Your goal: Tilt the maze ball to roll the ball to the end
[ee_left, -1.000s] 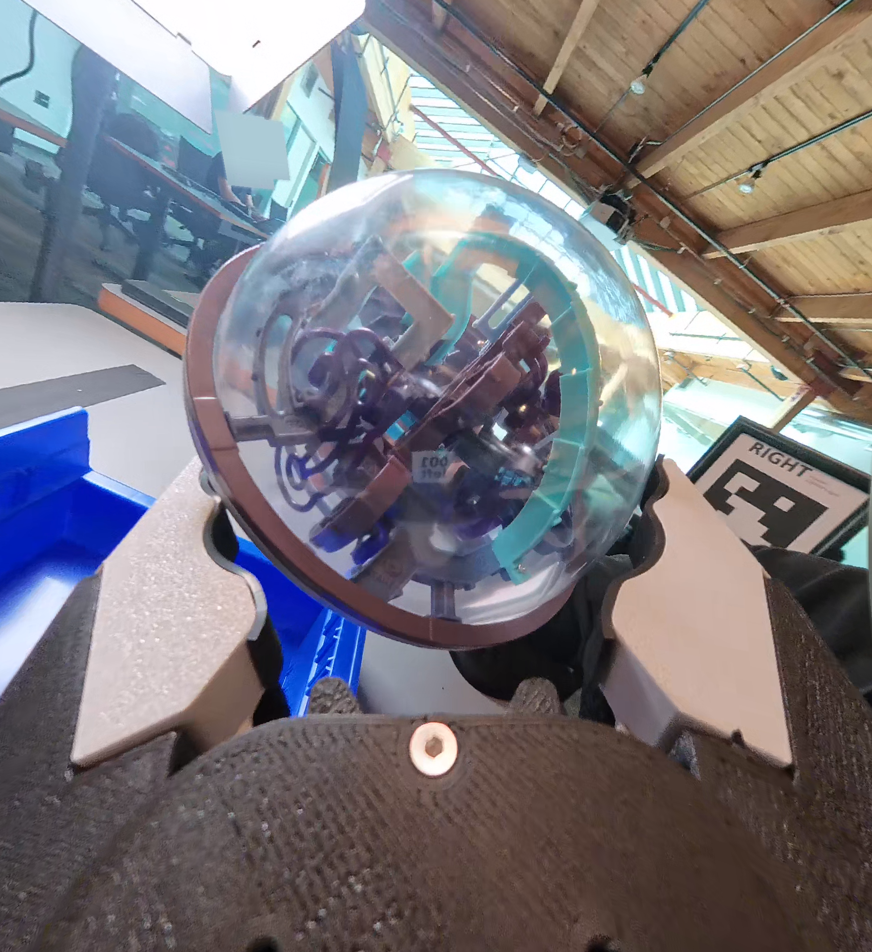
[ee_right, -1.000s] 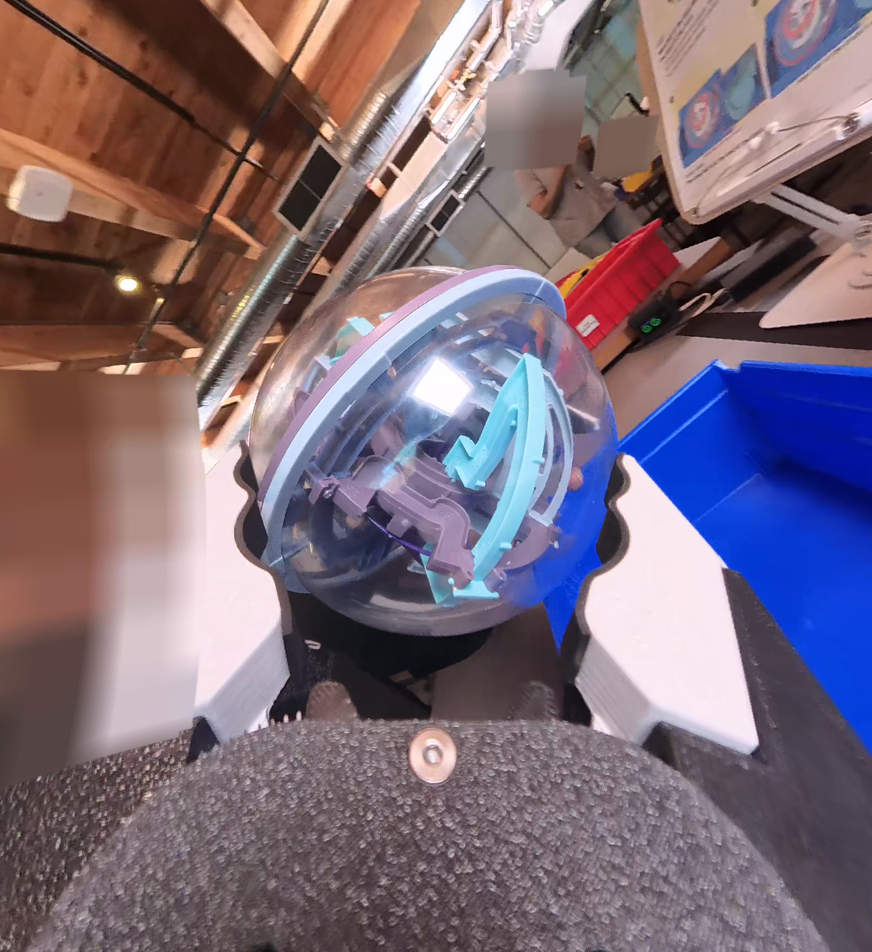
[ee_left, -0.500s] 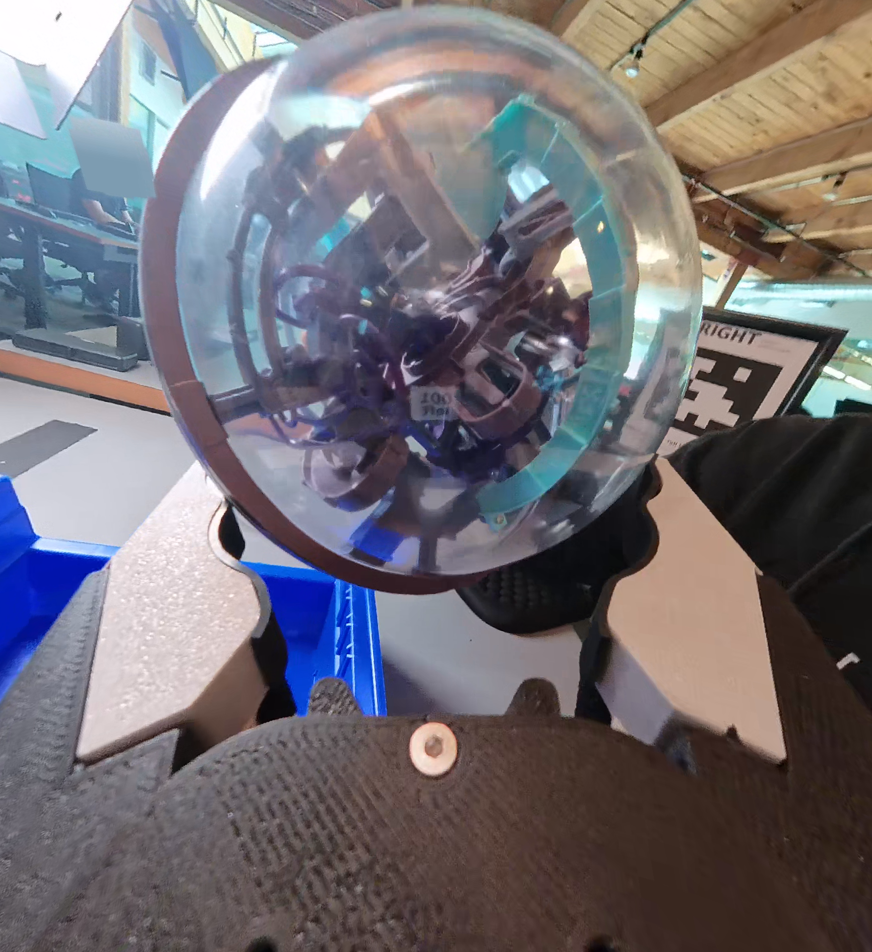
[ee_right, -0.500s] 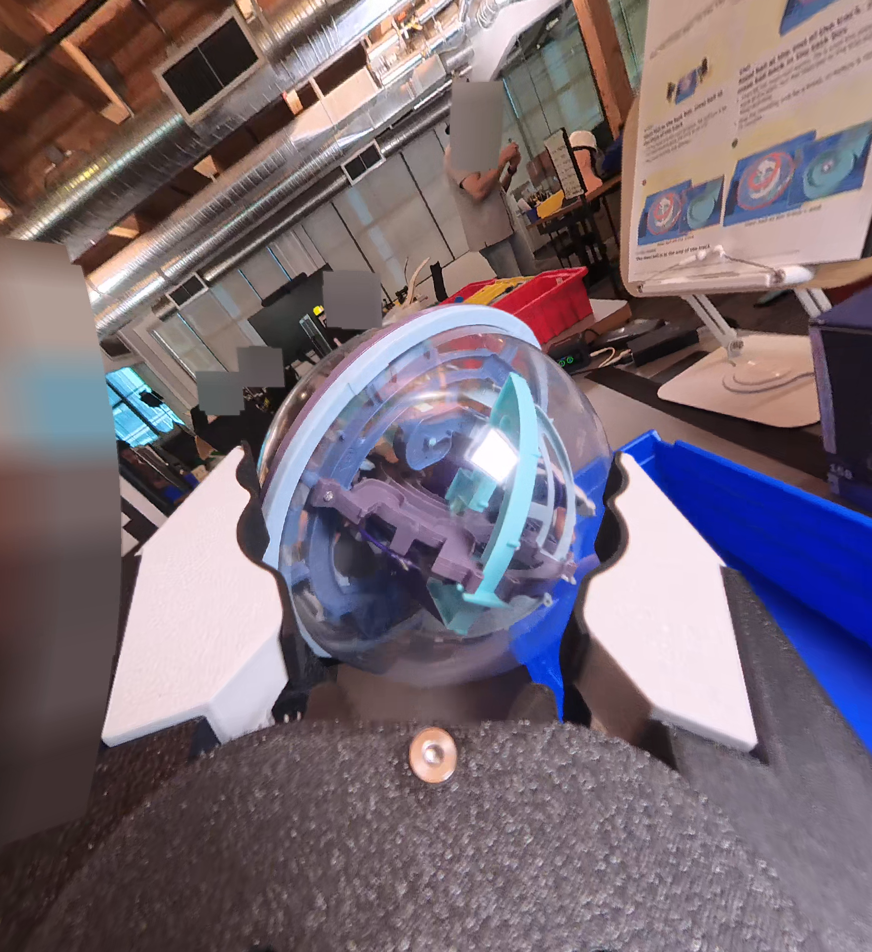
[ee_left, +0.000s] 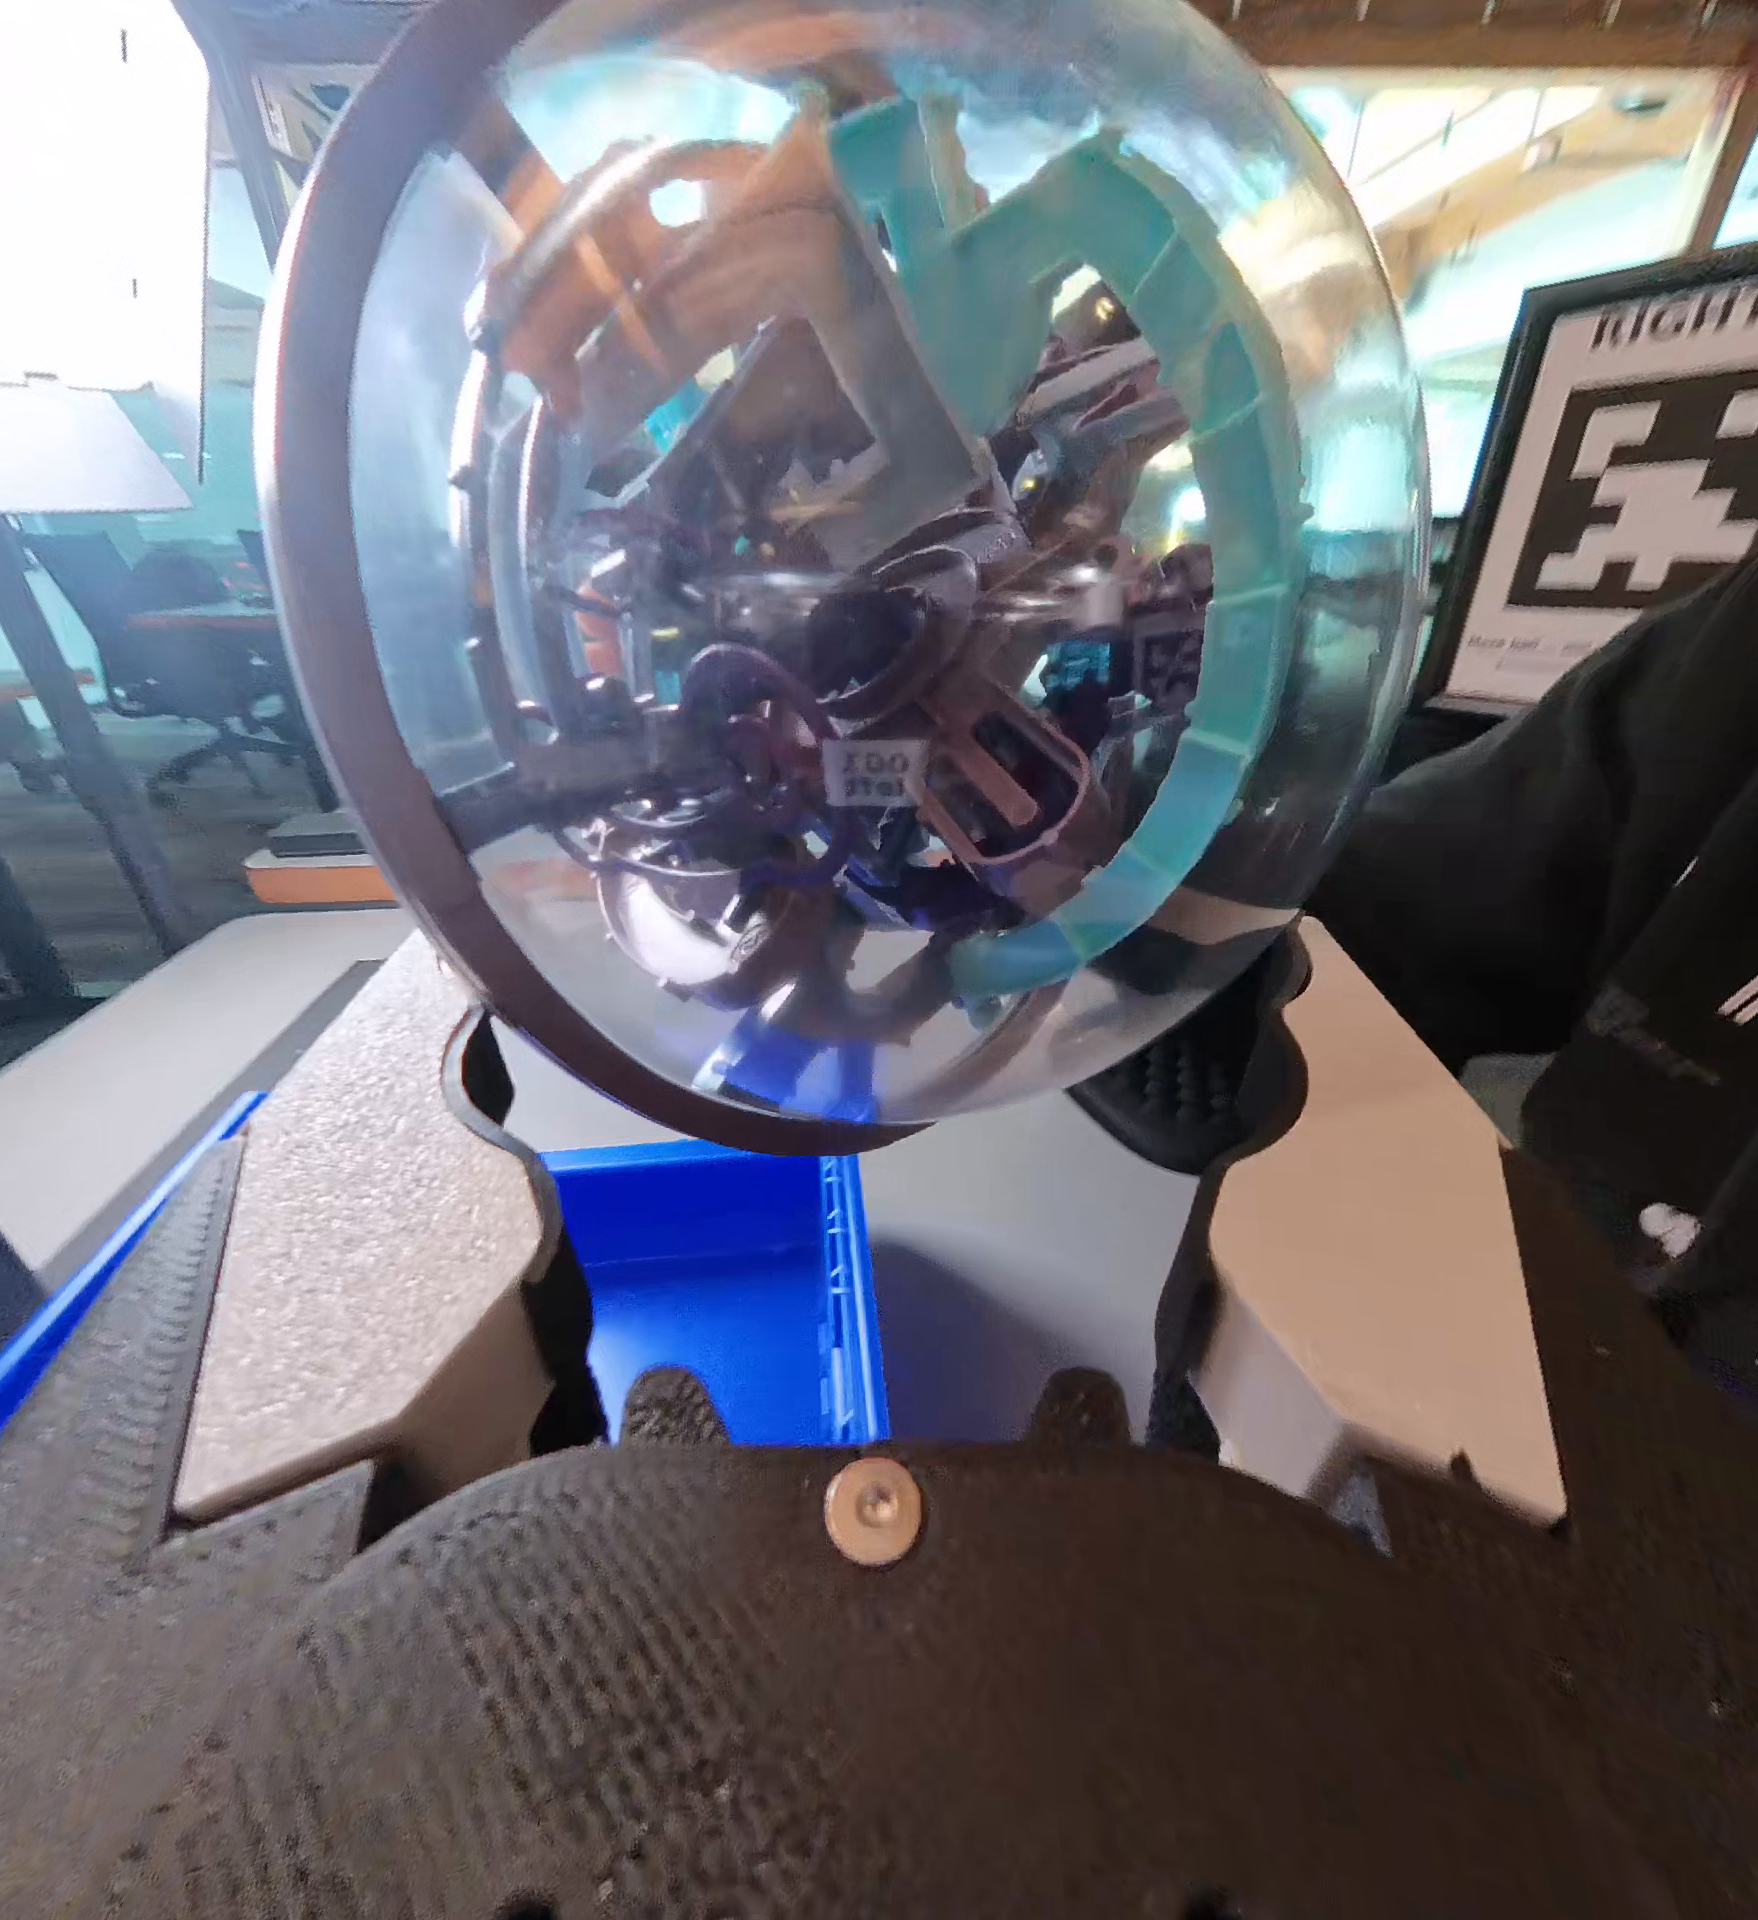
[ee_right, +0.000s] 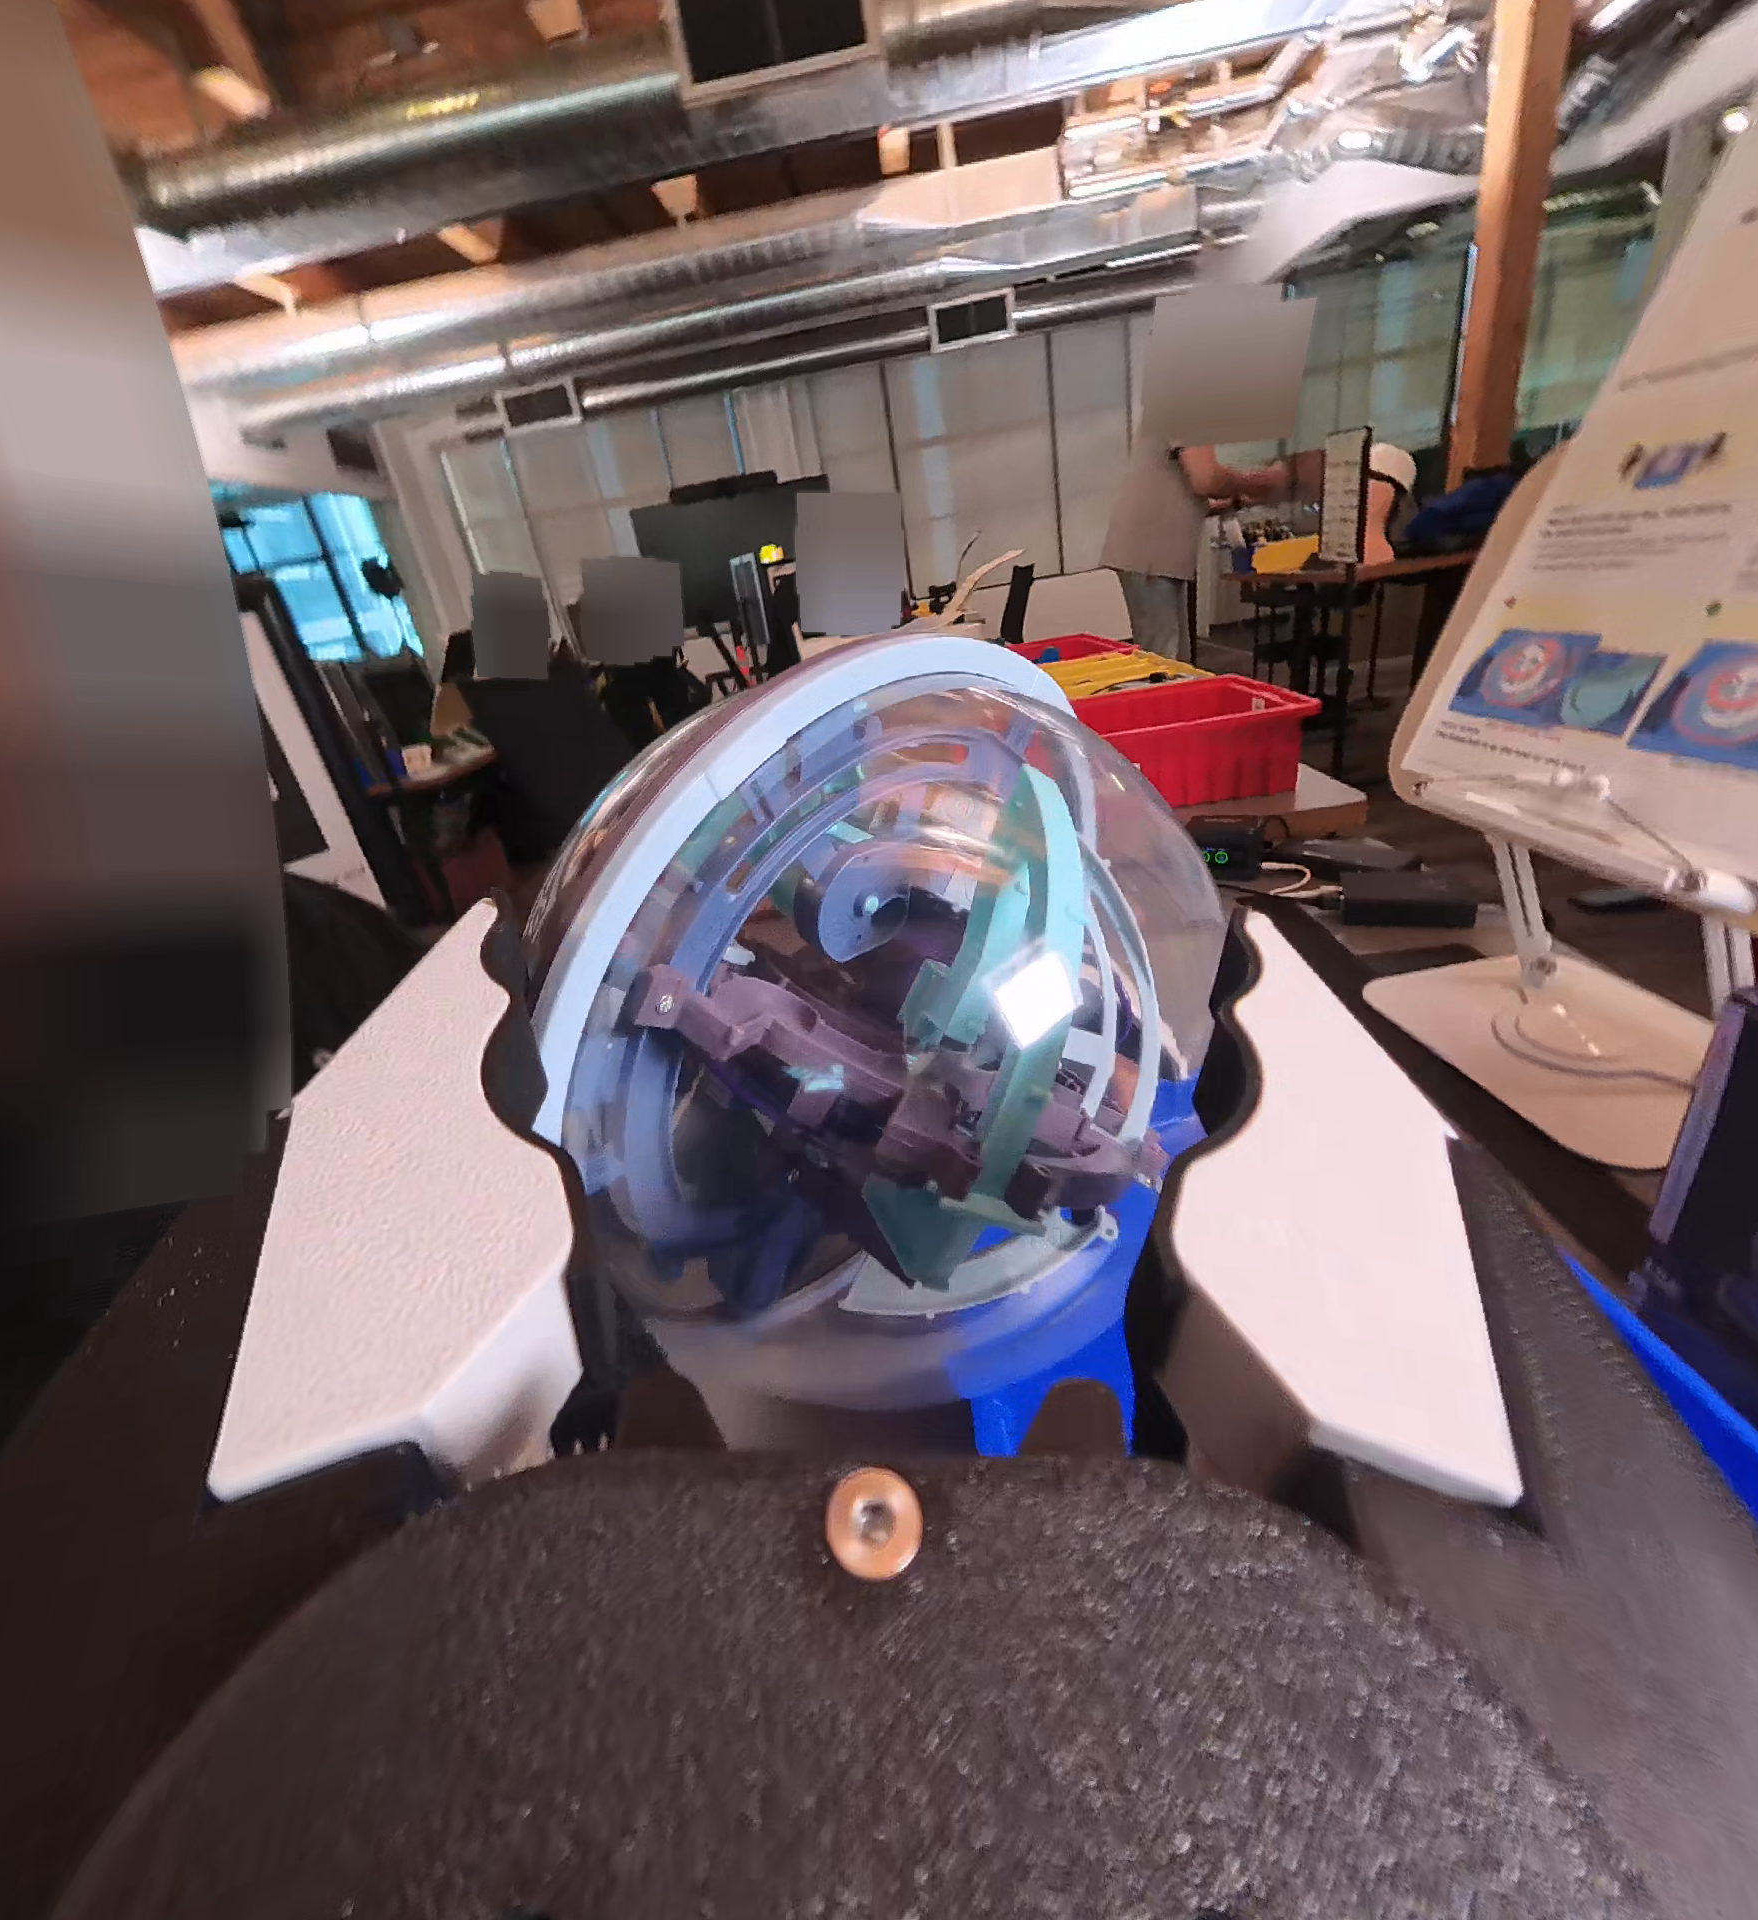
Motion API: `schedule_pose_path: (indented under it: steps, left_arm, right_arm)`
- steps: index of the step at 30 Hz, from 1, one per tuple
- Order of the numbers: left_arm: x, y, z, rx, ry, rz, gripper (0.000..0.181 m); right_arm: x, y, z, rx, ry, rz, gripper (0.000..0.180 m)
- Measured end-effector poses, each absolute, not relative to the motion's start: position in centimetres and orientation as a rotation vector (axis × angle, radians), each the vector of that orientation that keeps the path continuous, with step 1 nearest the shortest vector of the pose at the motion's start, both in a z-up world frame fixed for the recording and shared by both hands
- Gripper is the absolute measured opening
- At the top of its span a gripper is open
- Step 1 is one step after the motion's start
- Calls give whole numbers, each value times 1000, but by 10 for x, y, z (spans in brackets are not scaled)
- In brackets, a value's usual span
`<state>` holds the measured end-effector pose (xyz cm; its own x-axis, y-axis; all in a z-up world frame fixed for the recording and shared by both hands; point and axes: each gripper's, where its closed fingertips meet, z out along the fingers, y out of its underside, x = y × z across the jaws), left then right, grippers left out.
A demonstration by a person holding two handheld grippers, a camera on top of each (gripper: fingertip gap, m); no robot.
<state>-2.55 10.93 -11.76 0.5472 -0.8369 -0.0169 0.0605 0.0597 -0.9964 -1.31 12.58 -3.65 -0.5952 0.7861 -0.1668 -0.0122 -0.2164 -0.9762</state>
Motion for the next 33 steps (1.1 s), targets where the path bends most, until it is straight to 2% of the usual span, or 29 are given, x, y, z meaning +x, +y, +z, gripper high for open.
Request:
schedule_pose_path:
  steps: [11,33]
  left_arm:
    - [-8,97,-110,-1261,936,-409,143]
    - [-5,105,-126,-1283,977,-307,144]
  right_arm:
    - [23,95,-32,-515,-1605,1720,128]
    - [26,89,-38,-473,-1648,1633,127]
